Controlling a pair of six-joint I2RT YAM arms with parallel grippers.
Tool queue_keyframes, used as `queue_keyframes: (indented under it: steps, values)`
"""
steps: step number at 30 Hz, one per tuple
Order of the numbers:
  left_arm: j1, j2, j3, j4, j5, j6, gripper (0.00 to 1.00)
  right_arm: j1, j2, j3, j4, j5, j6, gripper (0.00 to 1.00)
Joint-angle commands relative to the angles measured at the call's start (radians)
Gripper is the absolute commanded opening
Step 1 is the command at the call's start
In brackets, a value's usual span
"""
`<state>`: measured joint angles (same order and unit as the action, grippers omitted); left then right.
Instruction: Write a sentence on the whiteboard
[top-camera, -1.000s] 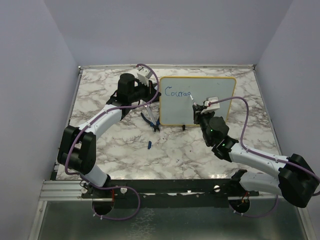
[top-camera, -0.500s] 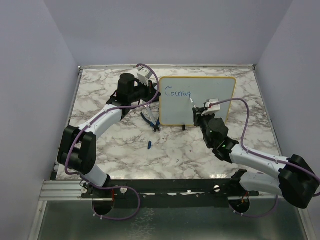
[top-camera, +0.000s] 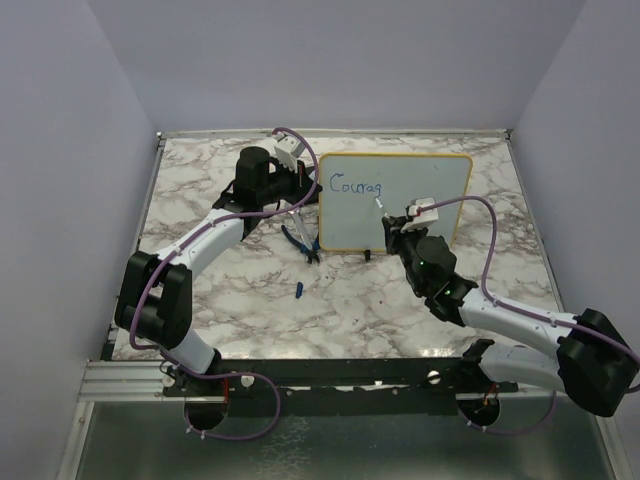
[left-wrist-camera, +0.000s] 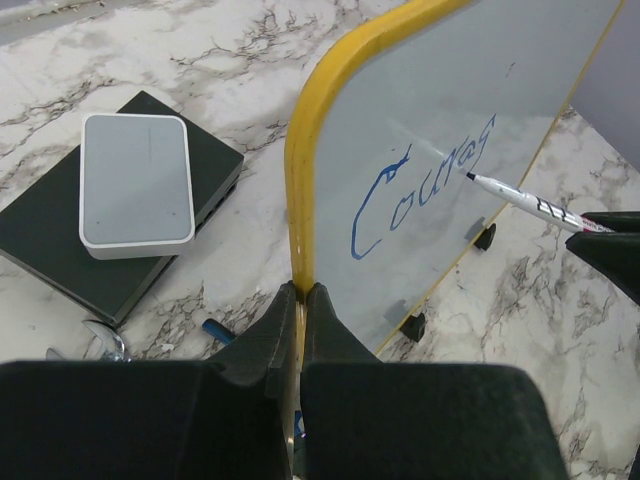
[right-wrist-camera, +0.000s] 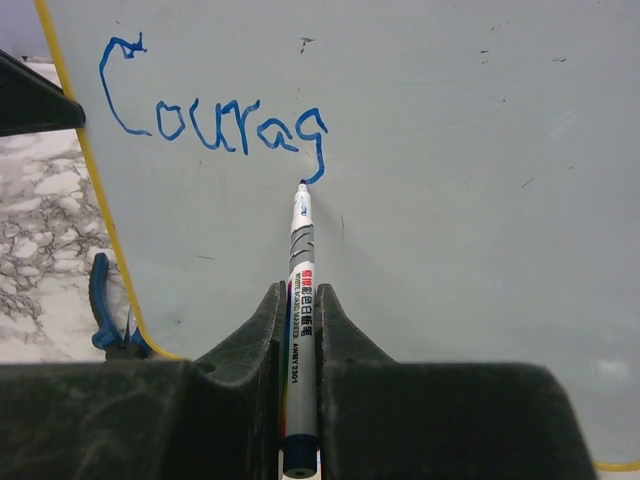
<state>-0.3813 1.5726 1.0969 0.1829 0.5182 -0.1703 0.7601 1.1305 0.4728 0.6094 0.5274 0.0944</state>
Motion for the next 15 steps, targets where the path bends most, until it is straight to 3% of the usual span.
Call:
queue_keyframes:
  steps: [1, 15]
  values:
    - [-0.014, -0.023, -0.003, -0.031, 0.02, 0.012, 0.0, 0.004, -0.046, 0.009, -0.008, -0.027, 0.001, 0.01]
    - [-0.014, -0.027, -0.006, -0.031, 0.022, 0.011, 0.0, 0.001, -0.09, 0.013, -0.034, 0.105, -0.047, 0.01]
